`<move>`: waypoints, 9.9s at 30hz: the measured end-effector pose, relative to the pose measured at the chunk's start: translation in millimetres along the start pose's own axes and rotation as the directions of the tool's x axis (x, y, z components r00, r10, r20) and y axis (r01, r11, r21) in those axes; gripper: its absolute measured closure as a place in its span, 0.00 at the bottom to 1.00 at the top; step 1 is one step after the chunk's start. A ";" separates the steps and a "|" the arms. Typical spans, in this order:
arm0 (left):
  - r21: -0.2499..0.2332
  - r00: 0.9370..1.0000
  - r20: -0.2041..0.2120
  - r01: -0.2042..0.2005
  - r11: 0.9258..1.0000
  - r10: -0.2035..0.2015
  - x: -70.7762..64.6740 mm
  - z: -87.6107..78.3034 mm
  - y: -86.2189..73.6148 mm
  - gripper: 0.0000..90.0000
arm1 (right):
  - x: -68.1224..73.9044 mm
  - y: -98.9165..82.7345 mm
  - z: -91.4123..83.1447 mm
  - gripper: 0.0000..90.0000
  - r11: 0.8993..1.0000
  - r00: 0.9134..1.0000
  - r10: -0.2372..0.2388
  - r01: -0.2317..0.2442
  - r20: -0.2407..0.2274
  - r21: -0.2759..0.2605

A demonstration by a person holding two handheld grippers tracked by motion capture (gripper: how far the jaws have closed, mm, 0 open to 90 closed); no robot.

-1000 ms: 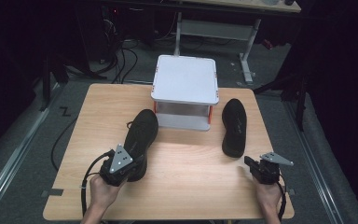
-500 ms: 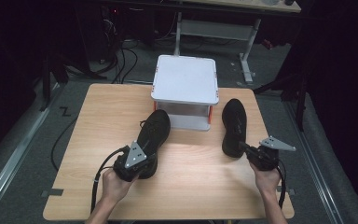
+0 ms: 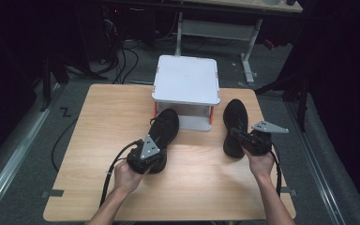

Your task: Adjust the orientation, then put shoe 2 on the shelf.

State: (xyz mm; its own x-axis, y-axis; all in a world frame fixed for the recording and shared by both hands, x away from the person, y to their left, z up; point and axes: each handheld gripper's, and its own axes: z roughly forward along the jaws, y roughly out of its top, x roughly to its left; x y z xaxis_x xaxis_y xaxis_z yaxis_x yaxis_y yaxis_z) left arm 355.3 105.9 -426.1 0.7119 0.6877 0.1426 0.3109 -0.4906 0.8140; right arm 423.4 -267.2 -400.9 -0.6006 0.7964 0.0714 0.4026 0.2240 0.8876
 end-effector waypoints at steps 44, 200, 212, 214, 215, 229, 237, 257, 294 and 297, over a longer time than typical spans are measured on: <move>0.053 0.996 -0.081 0.029 0.998 -0.024 21.2 67.2 29.0 0.94 | 6.8 101.4 93.9 0.99 0.999 0.995 -0.008 0.003 0.101 0.052; -0.090 0.933 -0.138 0.322 0.942 -0.332 69.0 -2.9 -16.4 0.40 | 2.5 99.4 95.4 0.99 0.999 0.997 -0.041 0.038 0.071 0.037; -0.053 0.905 -0.168 0.389 0.920 -0.392 68.2 -0.6 -54.7 0.40 | 3.1 100.3 92.7 0.87 0.999 0.998 -0.026 0.023 0.064 0.048; -0.040 0.903 -0.182 0.389 0.921 -0.389 68.4 0.6 -60.3 0.40 | 3.1 100.4 92.0 0.84 0.998 0.998 -0.026 0.023 0.062 0.050; -0.030 0.901 -0.186 0.393 0.919 -0.392 68.5 1.6 -64.0 0.40 | 3.1 100.4 91.6 0.83 0.998 0.998 -0.028 0.025 0.063 0.052; 0.069 0.891 -0.248 0.409 0.910 -0.381 69.0 23.6 -86.9 0.40 | 4.6 92.6 75.0 0.57 0.999 0.998 -0.036 0.036 0.049 0.012; 0.082 0.891 -0.262 0.403 0.912 -0.370 68.8 28.4 -90.7 0.39 | 4.0 75.1 48.7 0.49 0.999 0.998 -0.041 0.043 0.038 -0.032; 0.092 0.890 -0.277 0.399 0.912 -0.362 68.1 28.8 -90.8 0.34 | -16.0 1.4 -2.1 0.48 0.996 0.992 -0.076 0.070 0.104 0.062; 0.094 0.890 -0.278 0.399 0.912 -0.361 67.8 28.7 -90.7 0.33 | -35.7 -42.1 52.2 0.66 0.969 0.998 -0.022 0.008 0.055 0.247; 0.093 0.890 -0.277 0.400 0.912 -0.362 67.9 28.6 -90.8 0.33 | -29.7 -42.2 54.0 0.82 0.966 0.999 -0.044 0.034 0.032 0.254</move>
State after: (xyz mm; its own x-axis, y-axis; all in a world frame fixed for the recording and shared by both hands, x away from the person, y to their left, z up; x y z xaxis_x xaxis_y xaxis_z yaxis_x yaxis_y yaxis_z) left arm 393.4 181.8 -506.4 0.3468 0.9379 -0.0120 0.6267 -0.2222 0.7469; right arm 461.6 -270.0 -465.0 -0.5953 0.8033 0.0181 0.5443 0.3866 0.7445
